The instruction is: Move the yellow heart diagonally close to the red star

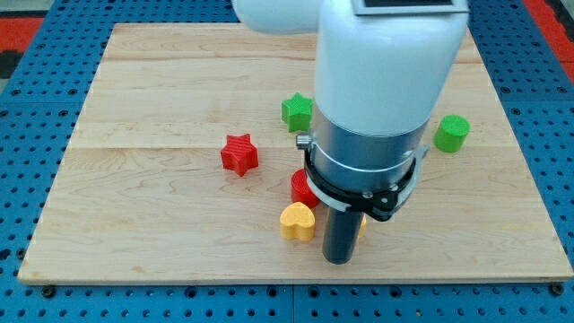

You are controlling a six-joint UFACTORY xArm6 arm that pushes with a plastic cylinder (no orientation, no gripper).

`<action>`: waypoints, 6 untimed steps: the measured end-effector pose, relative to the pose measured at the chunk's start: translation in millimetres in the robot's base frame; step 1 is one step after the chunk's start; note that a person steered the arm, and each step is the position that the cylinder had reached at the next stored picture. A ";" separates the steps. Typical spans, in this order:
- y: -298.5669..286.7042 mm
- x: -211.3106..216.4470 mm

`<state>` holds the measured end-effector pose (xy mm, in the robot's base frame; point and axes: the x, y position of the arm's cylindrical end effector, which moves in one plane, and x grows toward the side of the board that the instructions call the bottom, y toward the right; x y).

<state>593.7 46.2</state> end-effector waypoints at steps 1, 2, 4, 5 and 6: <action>-1.2 -10.1; -49.5 -27.5; -117.0 -65.6; -114.1 -58.9; -148.9 -68.2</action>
